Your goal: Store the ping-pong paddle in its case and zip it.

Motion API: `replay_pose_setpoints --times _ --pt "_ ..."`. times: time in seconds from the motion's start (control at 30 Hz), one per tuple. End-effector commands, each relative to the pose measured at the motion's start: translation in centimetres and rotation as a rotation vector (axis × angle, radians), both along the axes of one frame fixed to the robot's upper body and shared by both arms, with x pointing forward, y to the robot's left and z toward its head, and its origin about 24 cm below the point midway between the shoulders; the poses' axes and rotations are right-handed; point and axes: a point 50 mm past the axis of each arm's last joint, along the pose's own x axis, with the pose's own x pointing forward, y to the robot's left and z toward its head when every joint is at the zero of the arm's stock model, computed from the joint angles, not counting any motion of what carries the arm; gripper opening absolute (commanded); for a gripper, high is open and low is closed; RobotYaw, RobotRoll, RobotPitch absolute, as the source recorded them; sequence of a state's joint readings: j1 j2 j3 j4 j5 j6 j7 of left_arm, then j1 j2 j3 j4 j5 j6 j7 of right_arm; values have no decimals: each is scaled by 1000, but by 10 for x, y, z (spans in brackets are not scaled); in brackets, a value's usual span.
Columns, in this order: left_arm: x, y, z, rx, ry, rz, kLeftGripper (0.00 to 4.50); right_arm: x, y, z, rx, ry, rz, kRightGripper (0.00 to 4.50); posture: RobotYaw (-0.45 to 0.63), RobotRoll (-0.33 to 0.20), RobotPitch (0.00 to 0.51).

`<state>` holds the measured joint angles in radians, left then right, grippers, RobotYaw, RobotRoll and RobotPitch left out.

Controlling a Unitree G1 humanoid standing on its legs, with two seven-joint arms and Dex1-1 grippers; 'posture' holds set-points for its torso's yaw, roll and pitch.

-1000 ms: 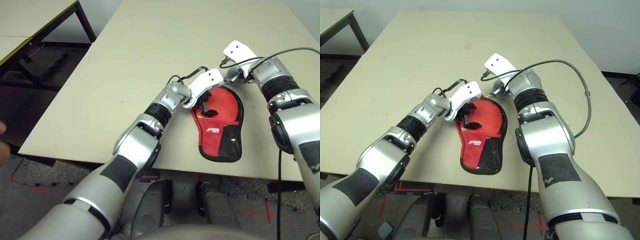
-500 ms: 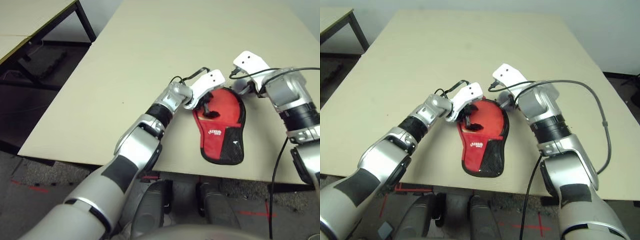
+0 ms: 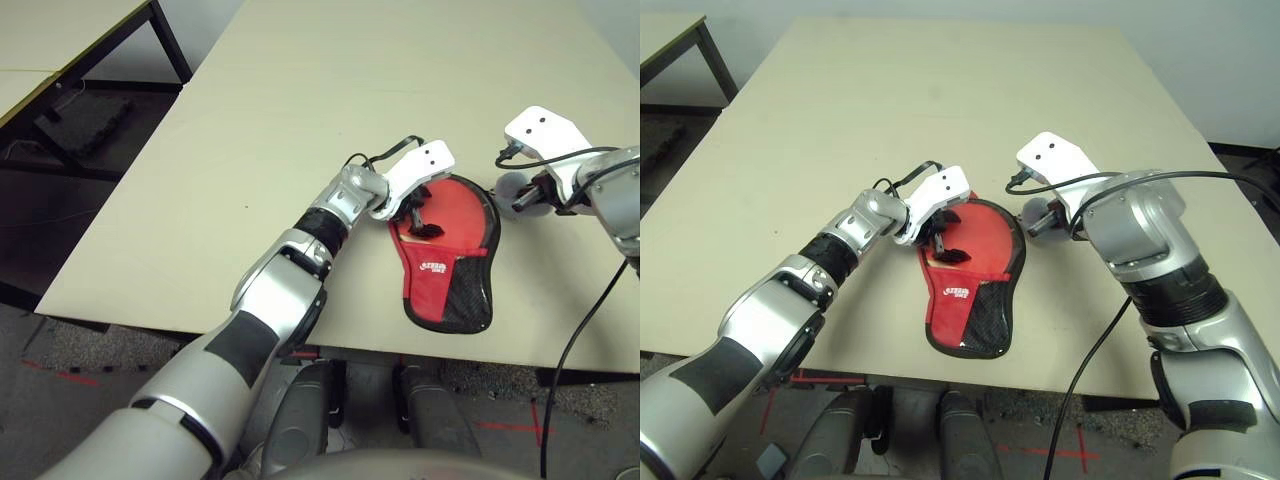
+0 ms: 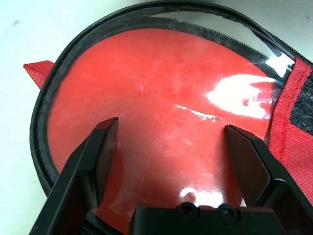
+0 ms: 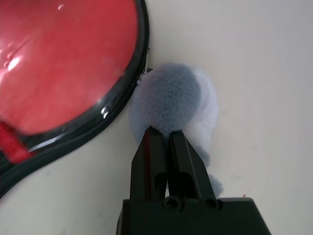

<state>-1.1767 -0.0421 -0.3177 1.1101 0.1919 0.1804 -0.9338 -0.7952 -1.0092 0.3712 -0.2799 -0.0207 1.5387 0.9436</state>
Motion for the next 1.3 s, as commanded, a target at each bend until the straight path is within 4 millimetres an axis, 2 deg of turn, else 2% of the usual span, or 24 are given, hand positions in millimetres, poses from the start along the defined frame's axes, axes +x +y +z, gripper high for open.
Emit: replay_pose_setpoints --times 0.03,0.43,1.03,1.3 --pt "-6 10 -34 107 85 53 4500 -18 -2 -4 27 65 7 33 -209 0 169" --pt "-3 7 -29 92 65 76 4500 -64 -16 -13 56 190 52 33 -233 0 175" --pt "-3 7 -31 86 64 82 4500 -122 -6 -26 99 390 160 33 -263 0 180" --pt "-2 8 -30 86 58 94 4500 -129 -4 -29 116 397 151 33 -273 0 182"
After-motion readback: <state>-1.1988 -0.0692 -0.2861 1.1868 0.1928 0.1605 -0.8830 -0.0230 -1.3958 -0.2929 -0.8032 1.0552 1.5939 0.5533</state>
